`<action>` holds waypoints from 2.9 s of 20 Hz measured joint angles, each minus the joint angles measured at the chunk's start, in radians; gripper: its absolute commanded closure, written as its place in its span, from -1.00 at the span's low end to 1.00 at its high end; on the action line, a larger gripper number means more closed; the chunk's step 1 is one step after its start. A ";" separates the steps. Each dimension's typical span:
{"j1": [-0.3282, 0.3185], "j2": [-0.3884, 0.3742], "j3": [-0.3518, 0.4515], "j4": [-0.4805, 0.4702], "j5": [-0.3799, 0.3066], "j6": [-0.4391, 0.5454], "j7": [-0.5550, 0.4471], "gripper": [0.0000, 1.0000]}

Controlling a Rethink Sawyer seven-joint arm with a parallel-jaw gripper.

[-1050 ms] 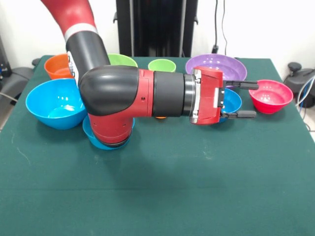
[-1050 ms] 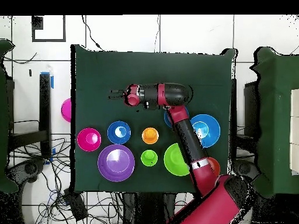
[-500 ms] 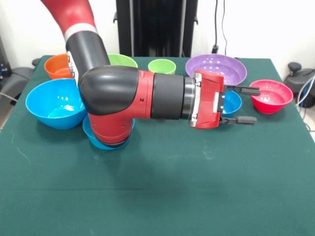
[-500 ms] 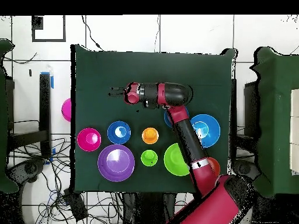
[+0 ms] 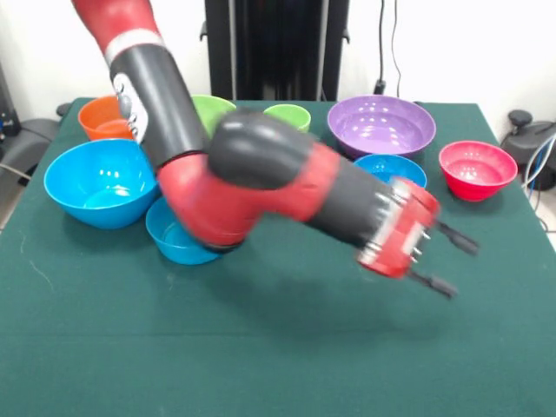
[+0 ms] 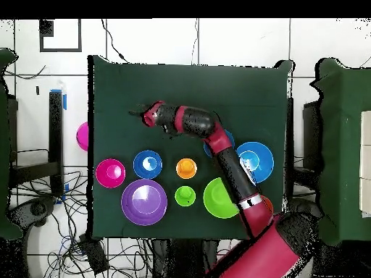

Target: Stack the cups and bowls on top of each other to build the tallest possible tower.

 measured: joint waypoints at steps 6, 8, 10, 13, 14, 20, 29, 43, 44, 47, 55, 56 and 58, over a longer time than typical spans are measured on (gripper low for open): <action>0.304 -0.316 -0.251 0.092 -0.070 -0.327 0.344 -1.00; 0.419 -0.431 -0.337 0.141 -0.062 -0.392 0.490 -1.00; 0.574 -0.585 -0.463 0.218 -0.049 -0.425 0.679 -1.00; 0.663 -0.669 -0.537 0.266 -0.048 -0.427 0.784 -1.00; 0.717 -0.721 -0.584 0.301 -0.047 -0.427 0.852 -1.00; 0.850 -0.891 -0.736 0.427 -0.046 -0.429 1.040 -1.00; 0.772 -1.068 -0.846 0.538 -0.043 -0.429 1.060 -1.00; 0.541 -1.278 -0.840 0.664 0.072 -0.429 1.060 -1.00; 0.538 -1.283 -0.839 0.667 0.073 -0.429 1.060 -1.00; 0.531 -1.313 -0.835 0.687 0.080 -0.429 1.060 -1.00; 0.528 -1.400 -0.790 0.747 0.115 -0.429 1.060 -1.00; 0.526 -1.406 -0.786 0.751 0.117 -0.429 1.060 -1.00; 0.521 -1.416 -0.778 0.759 0.121 -0.429 1.060 -1.00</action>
